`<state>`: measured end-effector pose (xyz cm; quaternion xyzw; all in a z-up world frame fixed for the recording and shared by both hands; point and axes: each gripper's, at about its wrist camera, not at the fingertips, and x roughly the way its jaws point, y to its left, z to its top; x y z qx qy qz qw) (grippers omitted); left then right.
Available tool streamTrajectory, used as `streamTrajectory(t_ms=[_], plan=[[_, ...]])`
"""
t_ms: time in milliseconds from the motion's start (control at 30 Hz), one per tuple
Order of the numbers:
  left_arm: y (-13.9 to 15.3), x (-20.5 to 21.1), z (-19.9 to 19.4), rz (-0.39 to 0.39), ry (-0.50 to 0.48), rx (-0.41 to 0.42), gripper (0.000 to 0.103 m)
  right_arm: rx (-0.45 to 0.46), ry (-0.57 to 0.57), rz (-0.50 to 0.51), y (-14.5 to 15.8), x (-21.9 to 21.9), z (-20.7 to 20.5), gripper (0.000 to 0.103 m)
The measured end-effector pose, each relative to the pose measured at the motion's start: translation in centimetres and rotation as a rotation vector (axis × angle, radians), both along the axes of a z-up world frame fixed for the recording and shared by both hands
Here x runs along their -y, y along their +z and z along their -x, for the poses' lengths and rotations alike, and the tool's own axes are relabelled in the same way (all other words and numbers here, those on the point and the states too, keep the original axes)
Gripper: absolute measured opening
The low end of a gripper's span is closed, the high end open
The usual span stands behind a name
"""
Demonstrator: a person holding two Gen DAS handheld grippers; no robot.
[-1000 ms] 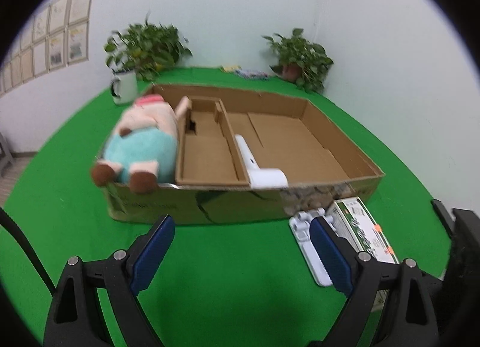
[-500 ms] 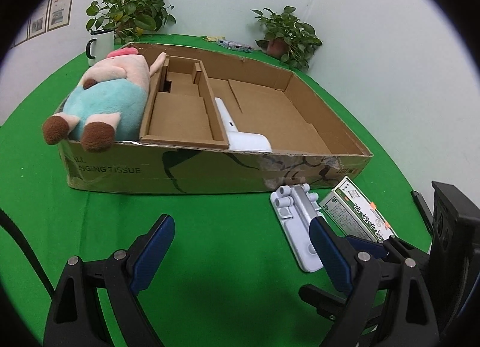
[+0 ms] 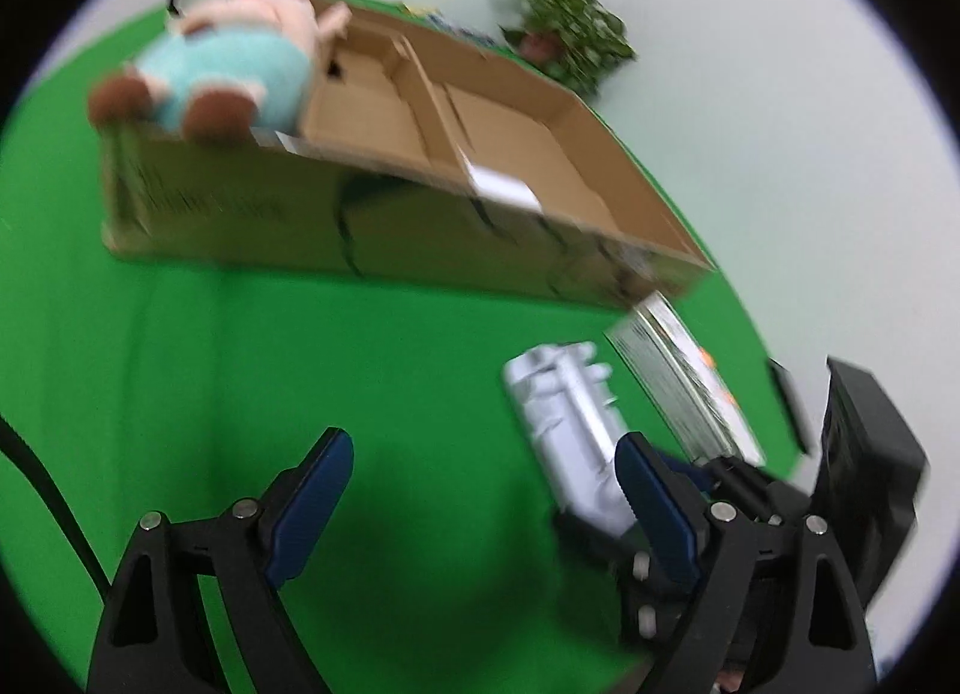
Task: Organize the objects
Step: 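Close the right gripper on the phone stand base while the left gripper grips its top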
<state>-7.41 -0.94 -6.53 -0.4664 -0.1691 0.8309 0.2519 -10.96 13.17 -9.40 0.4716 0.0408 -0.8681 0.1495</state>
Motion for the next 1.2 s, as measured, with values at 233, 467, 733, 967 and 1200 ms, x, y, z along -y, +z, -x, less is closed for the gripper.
streamTrajectory(t_ms=[233, 467, 733, 967, 1200], plan=[[-1.9, -2.0, -1.2, -0.149, -0.11, 0.094, 0.089, -0.051, 0.038, 0.1, 1.1, -0.6, -4.5, 0.102], [-2.3, -3.1, -2.0, -0.194, -0.142, 0.104, 0.077, -0.039, 0.035, 0.085, 0.2, 0.0, -4.3, 0.092], [-2.9, -1.8, -1.7, -0.224, -0.085, 0.147, 0.044, -0.084, 0.002, 0.013, -0.2, 0.7, -5.7, 0.068], [-3.5, -1.4, -1.9, -0.249, -0.069, 0.185, 0.033, -0.022, -0.085, 0.199, 0.1, -1.3, -5.3, 0.065], [-2.4, -2.5, -2.0, -0.185, -0.057, 0.137, 0.014, -0.025, -0.099, 0.195, 0.1, -1.2, -5.2, 0.065]])
